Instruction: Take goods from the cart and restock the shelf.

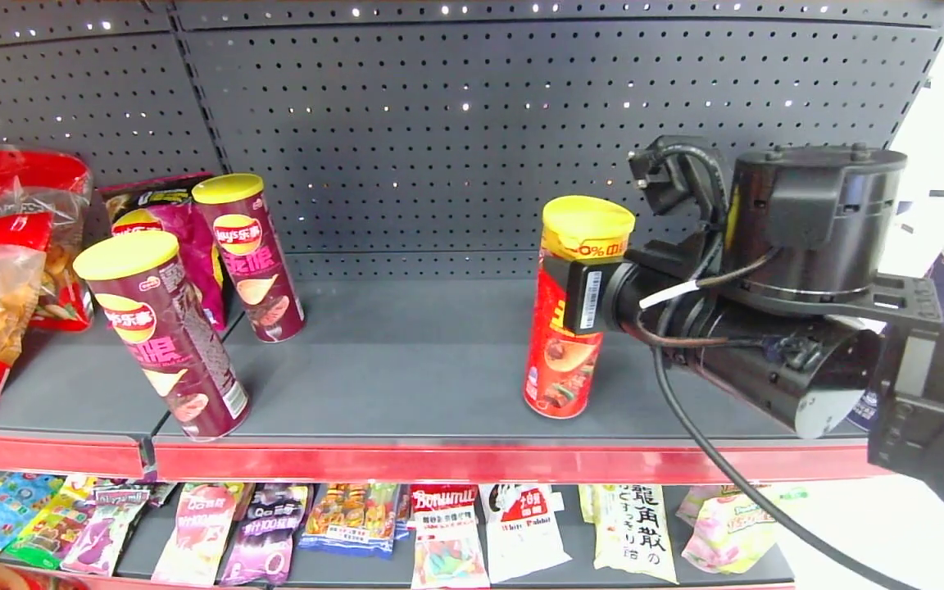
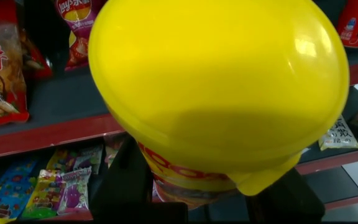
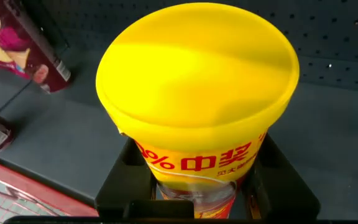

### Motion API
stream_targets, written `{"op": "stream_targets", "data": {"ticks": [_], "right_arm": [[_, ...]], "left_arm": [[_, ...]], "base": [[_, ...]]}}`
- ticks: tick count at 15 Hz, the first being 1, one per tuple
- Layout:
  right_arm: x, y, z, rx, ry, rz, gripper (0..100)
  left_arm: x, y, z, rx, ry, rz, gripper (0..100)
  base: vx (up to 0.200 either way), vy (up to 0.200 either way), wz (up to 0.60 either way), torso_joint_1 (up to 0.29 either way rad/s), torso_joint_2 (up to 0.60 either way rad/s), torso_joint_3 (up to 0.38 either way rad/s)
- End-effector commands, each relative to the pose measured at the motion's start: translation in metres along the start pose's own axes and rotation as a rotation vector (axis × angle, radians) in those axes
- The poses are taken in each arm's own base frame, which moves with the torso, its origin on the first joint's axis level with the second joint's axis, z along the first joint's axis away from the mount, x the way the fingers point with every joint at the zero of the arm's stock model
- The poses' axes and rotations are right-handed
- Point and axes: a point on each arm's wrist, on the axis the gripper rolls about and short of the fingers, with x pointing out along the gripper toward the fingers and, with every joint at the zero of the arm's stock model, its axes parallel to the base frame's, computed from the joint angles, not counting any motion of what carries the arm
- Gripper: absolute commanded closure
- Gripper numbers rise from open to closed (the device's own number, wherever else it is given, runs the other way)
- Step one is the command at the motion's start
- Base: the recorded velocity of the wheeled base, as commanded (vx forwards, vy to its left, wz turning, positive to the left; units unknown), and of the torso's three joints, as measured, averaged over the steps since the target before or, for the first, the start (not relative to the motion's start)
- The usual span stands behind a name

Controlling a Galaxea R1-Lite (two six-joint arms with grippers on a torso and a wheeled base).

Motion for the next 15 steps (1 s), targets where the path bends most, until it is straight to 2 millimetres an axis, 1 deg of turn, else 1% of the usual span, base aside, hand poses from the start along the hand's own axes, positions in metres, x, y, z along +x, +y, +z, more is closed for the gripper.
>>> {"op": "stream_targets", "data": {"ticks": [1,4,7,11,15], "right_arm": [[0.001,0.010,-0.010,-0.024,0.027,-0.007,100],[0.003,0.011,-0.013,-0.030,0.036,-0.018,100],[0.000,0.012,-0.022,-0.046,0.060,-0.017,100],[0.001,0.014,-0.022,-0.048,0.058,-0.014,100],[-0.002,0.017,-0.023,-0.072,0.054,-0.053,100]], "left_arm": [[0.000,0.000,0.000,0.000,0.001,0.001,100],[0.000,0.000,0.000,0.000,0.001,0.001,100],[0.000,0.000,-0.001,0.001,0.002,-0.001,100],[0.000,0.000,-0.004,0.000,0.006,0.000,100],[0.000,-0.001,-0.005,0.000,0.006,0.000,100]], "base": [[0.000,0.000,0.00,0.000,0.00,0.000],[0.000,0.000,0.00,0.000,0.00,0.000],[0.000,0.000,0.00,0.000,0.00,0.000],[0.000,0.000,0.00,0.000,0.00,0.000],[0.000,0.000,0.00,0.000,0.00,0.000]]}}
